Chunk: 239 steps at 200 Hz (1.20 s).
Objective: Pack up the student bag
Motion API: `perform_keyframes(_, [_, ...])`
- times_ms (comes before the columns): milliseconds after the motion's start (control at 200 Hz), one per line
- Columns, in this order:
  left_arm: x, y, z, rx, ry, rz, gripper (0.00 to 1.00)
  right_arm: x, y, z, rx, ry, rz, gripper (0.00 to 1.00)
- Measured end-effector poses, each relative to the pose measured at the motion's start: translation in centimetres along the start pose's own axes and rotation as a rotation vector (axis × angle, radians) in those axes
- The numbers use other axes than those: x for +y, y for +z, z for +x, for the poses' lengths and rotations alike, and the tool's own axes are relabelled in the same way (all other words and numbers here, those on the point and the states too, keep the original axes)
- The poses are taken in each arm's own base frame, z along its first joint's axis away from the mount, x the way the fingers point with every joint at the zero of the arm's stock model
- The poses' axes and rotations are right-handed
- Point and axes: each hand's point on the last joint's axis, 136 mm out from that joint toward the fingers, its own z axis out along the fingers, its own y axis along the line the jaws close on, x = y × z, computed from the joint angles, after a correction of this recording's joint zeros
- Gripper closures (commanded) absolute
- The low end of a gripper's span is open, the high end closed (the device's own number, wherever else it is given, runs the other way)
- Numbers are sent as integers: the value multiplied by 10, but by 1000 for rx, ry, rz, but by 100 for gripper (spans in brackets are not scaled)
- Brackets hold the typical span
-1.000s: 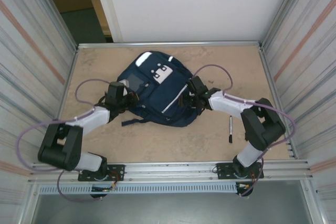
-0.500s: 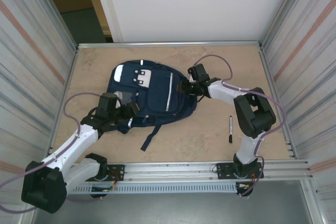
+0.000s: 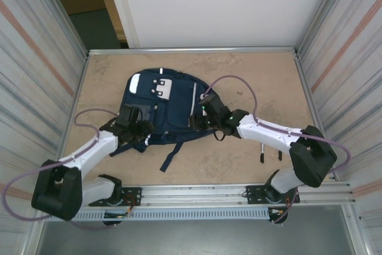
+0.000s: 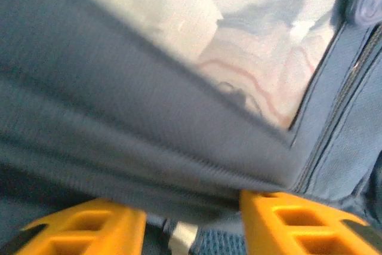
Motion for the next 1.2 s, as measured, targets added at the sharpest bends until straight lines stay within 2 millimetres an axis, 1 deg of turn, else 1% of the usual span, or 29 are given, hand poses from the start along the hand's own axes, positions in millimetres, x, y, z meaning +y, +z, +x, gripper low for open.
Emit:
perform_keyframes(35, [-3,0,-5,0,-5,-1,95,11,1,7,11,-4,-16,46])
perform_keyframes(70, [-8,-1,-10,-4,-10,9,100,20,2,14,22,-5,-29,45])
perform_keyframes(145, [-16,-5,-16,-18,-20,40,100,39,5,31,55,11,-46,44])
perform_keyframes(230, [-25,-10,-15,-18,-24,77,100,53,9,39,67,54,-44,44])
perform_keyframes(316, [-36,-18,-9,-15,-15,117,100,63,11,37,54,125,-38,45])
perform_keyframes(406, [-51,-27,2,-4,8,168,100,78,15,28,38,185,-30,45])
perform_keyframes(476, [-59,-31,8,11,18,194,100,91,21,19,18,192,-23,45])
perform_keyframes(536, [-64,-34,9,21,16,206,100,100,24,16,5,166,-22,45])
perform_keyframes(641, [-66,-36,10,29,6,214,100,103,21,15,4,83,19,44])
perform_keyframes(757, [-69,-38,11,41,-2,227,100,97,16,15,14,-18,59,45])
perform_keyframes(832, [-72,-39,13,56,-12,241,100,92,17,23,35,-99,75,46])
perform_keyframes(887, [-73,-40,15,69,-14,250,100,88,16,33,58,-180,83,46])
perform_keyframes(967, [-77,-42,17,87,-15,268,100,90,15,45,86,-297,85,46])
perform_keyframes(1022, [-80,-43,19,101,-13,282,100,91,13,48,93,-363,89,45])
perform_keyframes(1117, [-84,-46,21,116,-10,297,100,90,10,45,81,-451,118,44])
perform_keyframes(1198, [-87,-48,20,119,-5,307,100,89,7,34,50,-504,158,44])
